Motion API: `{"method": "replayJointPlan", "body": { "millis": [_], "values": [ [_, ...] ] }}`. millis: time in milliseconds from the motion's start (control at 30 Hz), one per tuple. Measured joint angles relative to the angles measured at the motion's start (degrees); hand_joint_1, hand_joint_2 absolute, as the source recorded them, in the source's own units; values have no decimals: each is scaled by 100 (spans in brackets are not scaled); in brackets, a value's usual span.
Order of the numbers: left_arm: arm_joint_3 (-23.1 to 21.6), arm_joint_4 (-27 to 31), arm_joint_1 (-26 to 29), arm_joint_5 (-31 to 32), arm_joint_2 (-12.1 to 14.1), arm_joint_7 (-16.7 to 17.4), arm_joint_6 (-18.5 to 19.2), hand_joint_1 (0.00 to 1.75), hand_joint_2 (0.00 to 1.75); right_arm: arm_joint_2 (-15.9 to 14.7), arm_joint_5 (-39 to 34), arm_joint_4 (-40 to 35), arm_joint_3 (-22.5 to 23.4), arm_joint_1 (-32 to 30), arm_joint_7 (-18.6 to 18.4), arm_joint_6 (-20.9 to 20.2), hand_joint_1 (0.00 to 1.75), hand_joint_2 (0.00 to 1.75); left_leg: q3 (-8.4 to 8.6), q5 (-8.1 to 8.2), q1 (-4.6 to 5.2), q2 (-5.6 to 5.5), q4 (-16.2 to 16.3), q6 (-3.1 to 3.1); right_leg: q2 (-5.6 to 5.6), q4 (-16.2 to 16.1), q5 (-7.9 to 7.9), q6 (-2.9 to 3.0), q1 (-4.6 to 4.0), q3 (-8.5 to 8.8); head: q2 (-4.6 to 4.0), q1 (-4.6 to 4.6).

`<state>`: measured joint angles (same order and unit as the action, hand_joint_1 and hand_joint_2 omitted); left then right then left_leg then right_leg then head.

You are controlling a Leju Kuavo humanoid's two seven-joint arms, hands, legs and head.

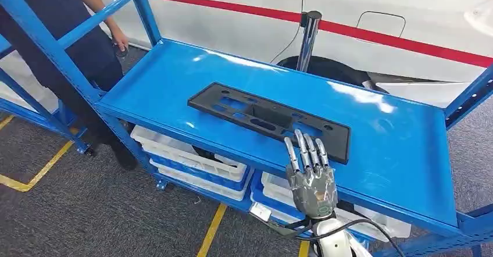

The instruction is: Take the parts from the cabinet and place them on the table.

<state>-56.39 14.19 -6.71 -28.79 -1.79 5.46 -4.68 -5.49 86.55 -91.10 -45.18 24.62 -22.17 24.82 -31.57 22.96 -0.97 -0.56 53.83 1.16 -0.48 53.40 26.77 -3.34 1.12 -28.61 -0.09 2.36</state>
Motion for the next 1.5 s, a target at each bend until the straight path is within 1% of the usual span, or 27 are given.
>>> {"method": "replayJointPlan", "body": {
  "millis": [133, 300, 433, 500, 733, 1100, 1267, 1500],
  "values": [
    [-26, 0, -1, -2, 4, 0, 24, 0, 0, -4, -2, -74, -103, 202, 188, -758, 0, 175, 1, -1, 0, 0, 0, -1, 0, 0, -2, 3, 0, 1, 0, 0],
    [-31, 0, -1, -2, 9, -2, 61, 0, 0, -4, -55, -137, -247, 346, 352, -1301, 0, 175, 1, -1, 0, 0, 0, -2, 0, 1, -2, 4, -1, 1, 0, 0],
    [-37, 0, -3, -2, 13, -2, 83, 0, 0, -7, -129, -146, -384, 542, 348, -1823, 0, 175, 1, -1, 0, 0, 0, -2, 0, 2, -2, 4, 0, 0, 0, 0],
    [-46, 0, -3, 2, 17, -7, 96, 0, 0, -7, -142, -146, -442, 649, 330, -2010, 0, 175, 1, -2, 0, 0, 0, -2, 0, 2, -2, 4, 0, 0, 0, 0],
    [-124, 0, -4, 7, 17, -26, 96, 0, 0, -7, -197, -142, -570, 893, 293, -2186, 0, 175, 1, -2, 0, -1, 0, -2, 0, 2, -3, 4, 0, 1, 0, 0],
    [-157, 0, -6, 13, 17, -37, 105, 0, 0, -7, -164, -61, -686, 1192, 92, -2427, 0, 175, 1, -2, 0, 0, 0, -2, 0, 4, -2, 4, 0, 0, 0, 0],
    [-166, 0, -10, 20, 17, -37, 114, 0, 0, -7, -133, 83, -719, 1324, -30, -2565, 0, 175, 1, -2, 0, 0, 0, -2, 0, 3, -2, 4, 0, -1, 0, 0],
    [-170, 0, -29, 53, 17, -37, 149, 0, 0, -4, -142, 408, -765, 1416, -100, -2580, 0, 175, 1, -2, 0, -1, 0, -2, 0, 4, -3, 4, 0, -1, 0, 0]
  ]
}}
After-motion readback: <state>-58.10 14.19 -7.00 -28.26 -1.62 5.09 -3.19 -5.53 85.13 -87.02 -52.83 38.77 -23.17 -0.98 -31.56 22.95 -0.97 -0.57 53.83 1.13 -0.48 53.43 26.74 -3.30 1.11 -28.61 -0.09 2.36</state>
